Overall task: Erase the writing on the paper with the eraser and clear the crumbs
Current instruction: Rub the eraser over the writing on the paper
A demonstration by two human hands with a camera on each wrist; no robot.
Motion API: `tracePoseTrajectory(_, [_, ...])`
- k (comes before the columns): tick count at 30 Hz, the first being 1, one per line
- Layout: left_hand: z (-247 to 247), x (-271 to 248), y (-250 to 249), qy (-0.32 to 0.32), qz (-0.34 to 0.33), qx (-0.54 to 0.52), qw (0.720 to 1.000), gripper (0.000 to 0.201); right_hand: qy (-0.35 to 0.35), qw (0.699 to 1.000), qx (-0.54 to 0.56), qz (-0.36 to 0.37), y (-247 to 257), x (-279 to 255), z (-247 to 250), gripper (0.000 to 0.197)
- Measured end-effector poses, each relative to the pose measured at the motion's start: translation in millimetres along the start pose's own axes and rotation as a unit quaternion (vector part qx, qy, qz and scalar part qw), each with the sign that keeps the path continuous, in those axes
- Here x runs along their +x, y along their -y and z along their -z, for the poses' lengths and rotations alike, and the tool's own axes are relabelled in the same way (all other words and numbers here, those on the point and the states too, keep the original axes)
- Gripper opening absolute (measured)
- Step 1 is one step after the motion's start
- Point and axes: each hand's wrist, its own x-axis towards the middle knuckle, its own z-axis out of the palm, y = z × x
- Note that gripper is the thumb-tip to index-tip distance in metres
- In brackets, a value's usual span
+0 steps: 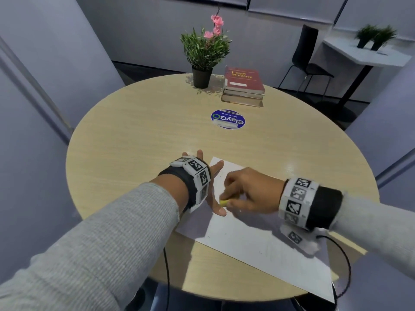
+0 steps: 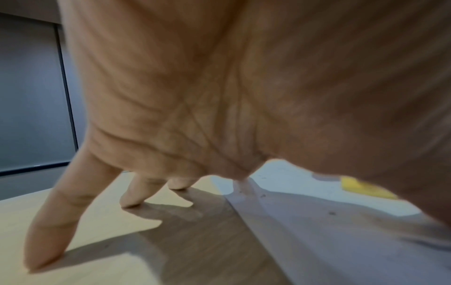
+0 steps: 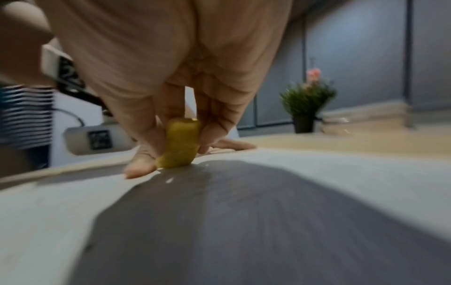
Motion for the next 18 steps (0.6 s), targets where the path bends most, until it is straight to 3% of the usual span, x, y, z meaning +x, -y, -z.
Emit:
tracePoseTrajectory(5, [0.5,-4.8,0.0,-0.006,-0.007,0.01,1.0,0.139,-0.094,0.986,-0.044,-0.131,-42.5,14.4,23.9,0.019])
tracePoseTrajectory(10, [-0.3,-3.2,-1.5,-0.011,0.002,0.007,1.0,0.141,0.007,1.0,-0.009,0.015,4.1,-8.2,-0.6,0.021])
tracePoseTrajectory(15, [-0.1,-4.0,-0.4,-0.003,-0.001,0.005,1.0,0.139,-0.085,0.988,-0.041,-0.12,-38.8,15.2,24.2,0.021])
tracePoseTrajectory(18, [-1.6,-2.4,0.1,-0.006,0.001,0.007,1.0,0.141,-0.08,0.993,-0.052,-0.063,-24.3,13.5,12.4,0.02])
